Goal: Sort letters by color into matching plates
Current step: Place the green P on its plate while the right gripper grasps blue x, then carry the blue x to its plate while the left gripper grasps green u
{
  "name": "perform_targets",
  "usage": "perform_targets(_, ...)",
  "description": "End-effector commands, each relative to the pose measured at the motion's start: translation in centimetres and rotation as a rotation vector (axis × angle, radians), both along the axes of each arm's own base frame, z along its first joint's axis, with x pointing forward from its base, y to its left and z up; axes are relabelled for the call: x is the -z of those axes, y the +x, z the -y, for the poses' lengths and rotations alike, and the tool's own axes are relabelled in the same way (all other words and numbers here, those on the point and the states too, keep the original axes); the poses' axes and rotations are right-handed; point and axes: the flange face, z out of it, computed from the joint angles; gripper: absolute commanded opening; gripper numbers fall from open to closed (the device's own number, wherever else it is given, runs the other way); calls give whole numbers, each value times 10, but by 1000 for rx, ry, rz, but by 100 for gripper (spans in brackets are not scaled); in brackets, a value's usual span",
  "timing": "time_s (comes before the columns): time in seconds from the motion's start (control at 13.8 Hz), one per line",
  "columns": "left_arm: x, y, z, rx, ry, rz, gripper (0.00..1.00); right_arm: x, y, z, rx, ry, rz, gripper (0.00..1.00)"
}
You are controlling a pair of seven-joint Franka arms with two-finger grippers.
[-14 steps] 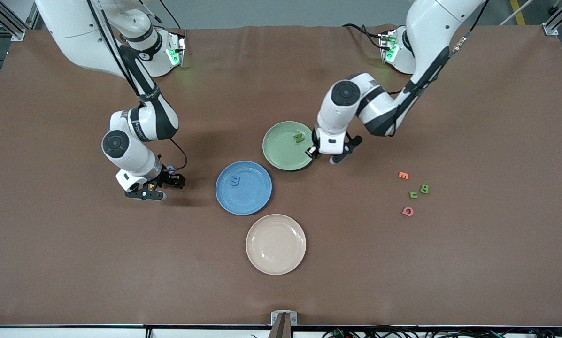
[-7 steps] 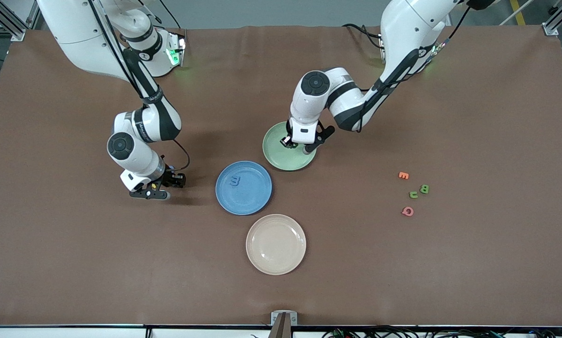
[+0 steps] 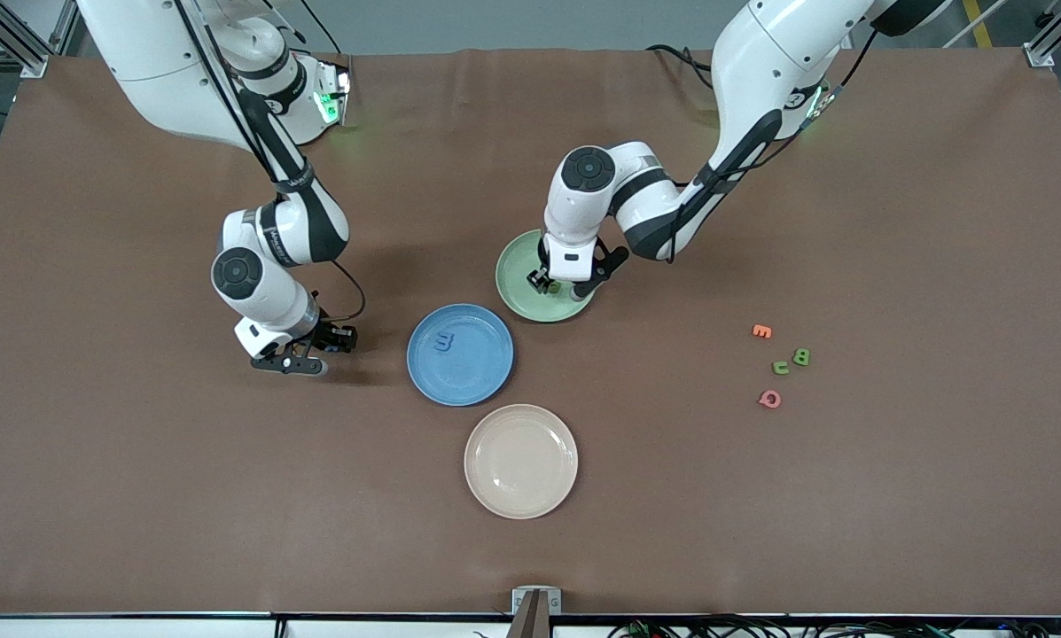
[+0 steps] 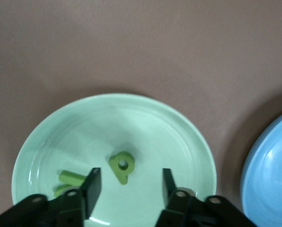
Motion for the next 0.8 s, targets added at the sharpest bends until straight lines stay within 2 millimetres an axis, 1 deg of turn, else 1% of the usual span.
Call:
perform_targets(0.0,-15,12,-3,-11,36,34,100,13,-14,-9,-1,-10,-31,49)
perform_targets(0.07,-25,18,-9,-6,65,56,100,13,-14,-8,-3,-10,-31,47)
perform_targets(0.22,-46,41,-34,0,109,94,100,13,-13,-6,-3,-11,-30,37)
perform_targets(0.29,-55,49,-42,24,121,108,100,13,-12,-3,1,-12,-30,33)
perform_targets(0.36,-62,59,-56,44,140,115,100,12,-12,-2,3,-12,-28,28)
perform_targets(0.44,-67,69,-69,71,156,120,100,12,-11,-1,6,-12,-29,21)
perform_targets(0.51,-72,81,-83,98,165,128,99,12,-11,-1,9,-12,-29,8)
perform_targets(0.58,-76,93,-101,136,182,132,99,11,-11,-1,13,-12,-29,3)
perform_targets(0.65,-78,104,-118,144,194,129,98,9,-11,-2,15,-12,-29,2)
perform_targets(0.73,-78,117,-140,136,203,126,97,5,-11,-3,16,-13,-47,1)
